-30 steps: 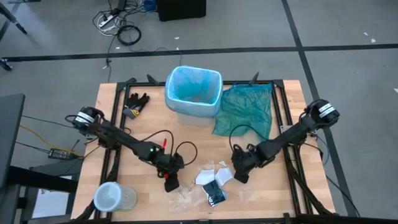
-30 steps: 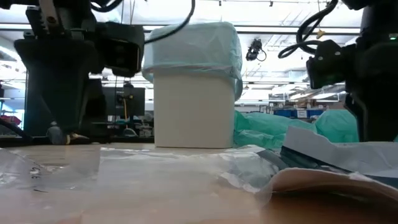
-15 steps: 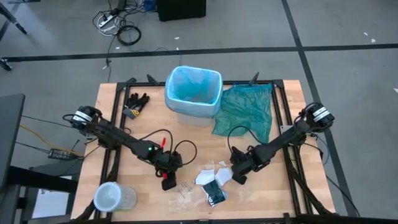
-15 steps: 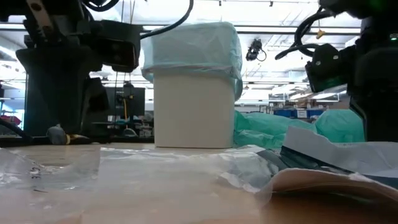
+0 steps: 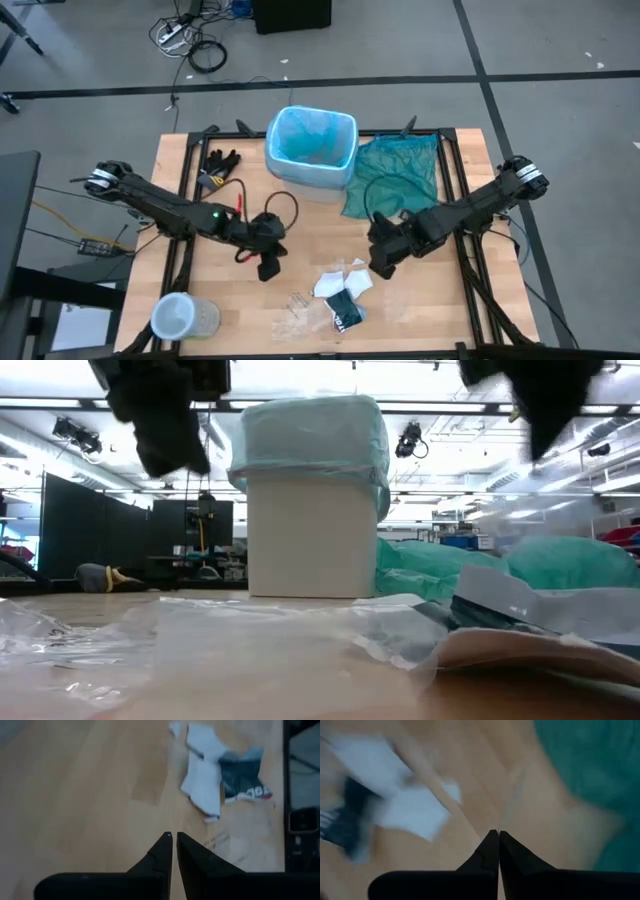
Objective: Place trash/remove bag and relplace
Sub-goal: Put the transparent plastic into the trash bin
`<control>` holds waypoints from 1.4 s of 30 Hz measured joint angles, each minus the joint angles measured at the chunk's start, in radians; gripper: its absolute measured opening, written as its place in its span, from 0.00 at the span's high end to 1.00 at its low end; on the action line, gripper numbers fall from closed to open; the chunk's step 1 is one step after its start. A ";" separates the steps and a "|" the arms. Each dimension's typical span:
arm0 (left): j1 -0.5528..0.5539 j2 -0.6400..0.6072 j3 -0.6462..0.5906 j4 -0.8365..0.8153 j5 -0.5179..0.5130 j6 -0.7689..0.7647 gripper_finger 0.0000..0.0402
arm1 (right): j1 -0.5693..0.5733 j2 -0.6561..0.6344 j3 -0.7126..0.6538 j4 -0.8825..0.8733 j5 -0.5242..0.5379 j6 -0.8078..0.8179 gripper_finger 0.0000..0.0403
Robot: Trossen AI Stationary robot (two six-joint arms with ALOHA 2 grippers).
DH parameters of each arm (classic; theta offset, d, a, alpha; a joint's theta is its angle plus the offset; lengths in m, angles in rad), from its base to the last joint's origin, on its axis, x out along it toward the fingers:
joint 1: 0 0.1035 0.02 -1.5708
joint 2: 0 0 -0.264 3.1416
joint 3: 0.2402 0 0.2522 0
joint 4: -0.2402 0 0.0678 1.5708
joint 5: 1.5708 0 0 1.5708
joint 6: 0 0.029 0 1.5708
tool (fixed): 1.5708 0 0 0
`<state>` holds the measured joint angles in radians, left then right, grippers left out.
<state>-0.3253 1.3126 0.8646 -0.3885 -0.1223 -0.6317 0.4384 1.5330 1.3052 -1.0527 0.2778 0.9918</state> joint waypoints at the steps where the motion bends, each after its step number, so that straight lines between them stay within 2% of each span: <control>1: 0.000 -0.014 0.000 0.003 -0.014 0.000 0.91 | -0.009 0.000 0.040 -0.019 0.013 -0.016 1.00; 7: 0.000 -0.079 0.000 -0.010 -0.045 0.000 0.91 | -0.088 0.001 0.296 -0.045 0.084 -0.143 1.00; 16: 0.000 -0.091 0.000 -0.009 -0.070 0.057 0.91 | -0.271 -0.001 0.594 -0.011 0.098 -0.423 1.00; 22: 0.000 -0.098 0.000 -0.007 -0.092 0.084 0.91 | -0.430 -0.002 0.660 0.092 0.082 -0.570 1.00; 26: 0.001 -0.103 0.000 0.057 -0.093 0.099 0.91 | -0.529 0.011 0.660 0.141 -0.019 -0.641 1.00; 30: 0.001 -0.100 0.000 0.179 -0.093 0.219 0.91 | -0.585 0.055 0.659 0.150 -0.089 -0.718 0.99; 35: 0.002 -0.096 0.000 0.330 -0.092 0.343 0.91 | -0.614 0.134 0.659 0.150 -0.098 -0.809 0.86; 40: 0.003 -0.096 0.000 0.450 -0.092 0.374 0.91 | -0.647 0.174 0.657 0.183 -0.102 -0.864 0.67; 42: 0.003 -0.096 0.000 0.497 -0.094 0.415 0.91 | -0.657 0.166 0.658 0.212 -0.140 -0.865 0.59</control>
<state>-0.3225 1.2163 0.8646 0.1081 -0.2158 -0.2164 -0.2183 1.6992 1.9629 -0.8410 0.1374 0.1272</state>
